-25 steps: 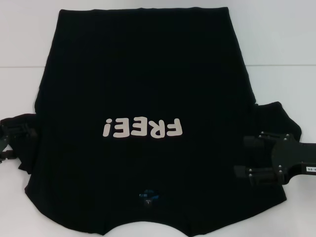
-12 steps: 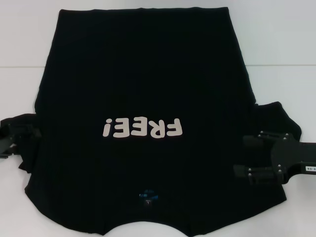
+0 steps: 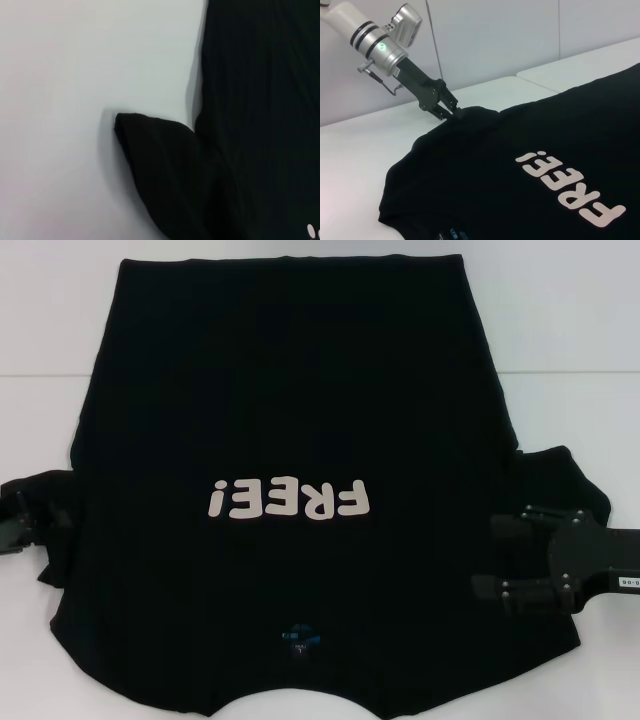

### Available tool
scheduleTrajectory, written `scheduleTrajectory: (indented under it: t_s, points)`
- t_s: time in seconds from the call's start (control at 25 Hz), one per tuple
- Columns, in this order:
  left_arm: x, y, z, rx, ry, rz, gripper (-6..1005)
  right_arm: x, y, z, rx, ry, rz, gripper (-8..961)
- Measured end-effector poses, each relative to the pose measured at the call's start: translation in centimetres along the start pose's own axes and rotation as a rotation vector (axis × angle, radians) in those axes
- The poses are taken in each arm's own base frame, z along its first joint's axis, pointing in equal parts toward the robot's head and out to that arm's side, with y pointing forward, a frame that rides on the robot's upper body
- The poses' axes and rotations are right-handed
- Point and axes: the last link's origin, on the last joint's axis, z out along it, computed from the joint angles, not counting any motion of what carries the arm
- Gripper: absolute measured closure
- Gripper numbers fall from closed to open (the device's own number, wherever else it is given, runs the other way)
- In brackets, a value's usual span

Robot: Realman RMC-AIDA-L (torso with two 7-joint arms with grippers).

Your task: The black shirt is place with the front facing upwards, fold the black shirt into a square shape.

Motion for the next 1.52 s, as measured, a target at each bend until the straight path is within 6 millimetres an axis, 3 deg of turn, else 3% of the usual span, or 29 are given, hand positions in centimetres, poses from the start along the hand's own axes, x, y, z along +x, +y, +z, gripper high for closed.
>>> scheduleTrajectory:
  t_s: [0.32, 0.44, 0.68, 1.12, 1.52]
  points:
    - [0.1, -0.1, 0.0, 0.007, 0.006, 0.009, 800, -0.2, -0.1, 0.1, -0.003, -0.001, -0.004, 29]
    - [0.1, -0.1, 0.0, 0.012, 0.003, 0.015, 981, -0.2, 0.0, 0.1, -0.003, -0.002, -0.004, 29]
    - [0.5, -0.2, -0.2, 0.023, 0.012, 0.028, 978, -0.3, -0.1, 0.2, -0.002, -0.003, -0.006, 29]
    - [3.7, -0.4, -2.8, 0.082, 0.105, 0.096, 975, -0.4, -0.1, 0.2, 0.000, -0.014, -0.006, 29]
    - [4.4, 1.0, -2.7, 0.067, 0.094, 0.128, 974, -0.5, -0.1, 0.2, -0.001, -0.016, -0.006, 28]
